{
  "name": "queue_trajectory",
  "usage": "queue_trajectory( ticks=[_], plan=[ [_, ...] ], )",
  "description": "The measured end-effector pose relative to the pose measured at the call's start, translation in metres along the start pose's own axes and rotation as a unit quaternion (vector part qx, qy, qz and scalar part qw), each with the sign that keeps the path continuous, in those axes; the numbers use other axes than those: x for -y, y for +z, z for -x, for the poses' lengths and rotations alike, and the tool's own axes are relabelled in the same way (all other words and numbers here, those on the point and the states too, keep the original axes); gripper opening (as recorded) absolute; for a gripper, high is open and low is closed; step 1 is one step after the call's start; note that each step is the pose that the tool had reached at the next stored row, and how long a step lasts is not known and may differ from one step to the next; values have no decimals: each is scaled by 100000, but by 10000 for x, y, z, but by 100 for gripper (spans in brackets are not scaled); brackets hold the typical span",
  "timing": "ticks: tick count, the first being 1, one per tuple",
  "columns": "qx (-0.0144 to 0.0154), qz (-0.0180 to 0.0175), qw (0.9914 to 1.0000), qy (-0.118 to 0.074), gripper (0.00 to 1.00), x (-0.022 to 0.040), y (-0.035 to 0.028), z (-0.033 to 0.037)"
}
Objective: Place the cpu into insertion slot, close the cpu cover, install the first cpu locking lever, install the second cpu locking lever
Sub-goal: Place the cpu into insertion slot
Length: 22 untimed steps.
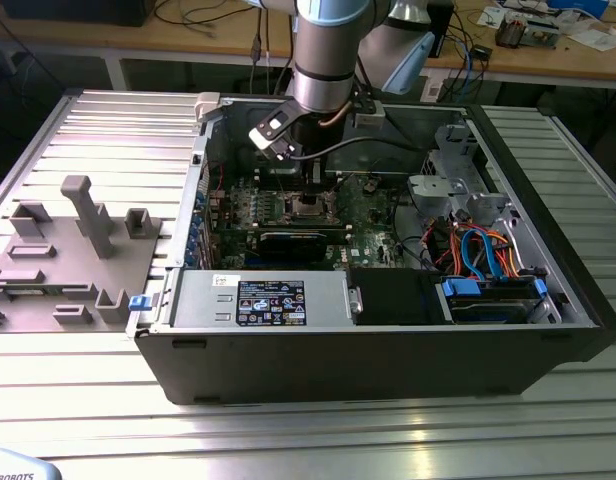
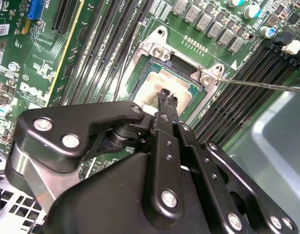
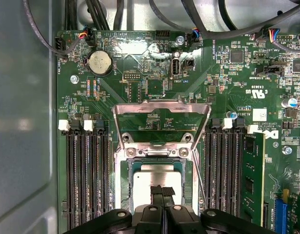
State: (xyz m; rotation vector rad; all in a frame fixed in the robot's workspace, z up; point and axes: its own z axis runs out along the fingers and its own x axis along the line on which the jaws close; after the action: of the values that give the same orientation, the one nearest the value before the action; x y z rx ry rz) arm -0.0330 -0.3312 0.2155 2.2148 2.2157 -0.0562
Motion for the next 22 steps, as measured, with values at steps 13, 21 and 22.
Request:
queue_trajectory(
  ticks=[13, 21, 22],
  plan=[
    [8, 11, 99999, -388, 11, -3, 88, -3],
    [1, 20, 99999, -414, 11, -3, 86, -3],
    [10, 13, 99999, -410, 11, -2, 66, -2]
  ],
)
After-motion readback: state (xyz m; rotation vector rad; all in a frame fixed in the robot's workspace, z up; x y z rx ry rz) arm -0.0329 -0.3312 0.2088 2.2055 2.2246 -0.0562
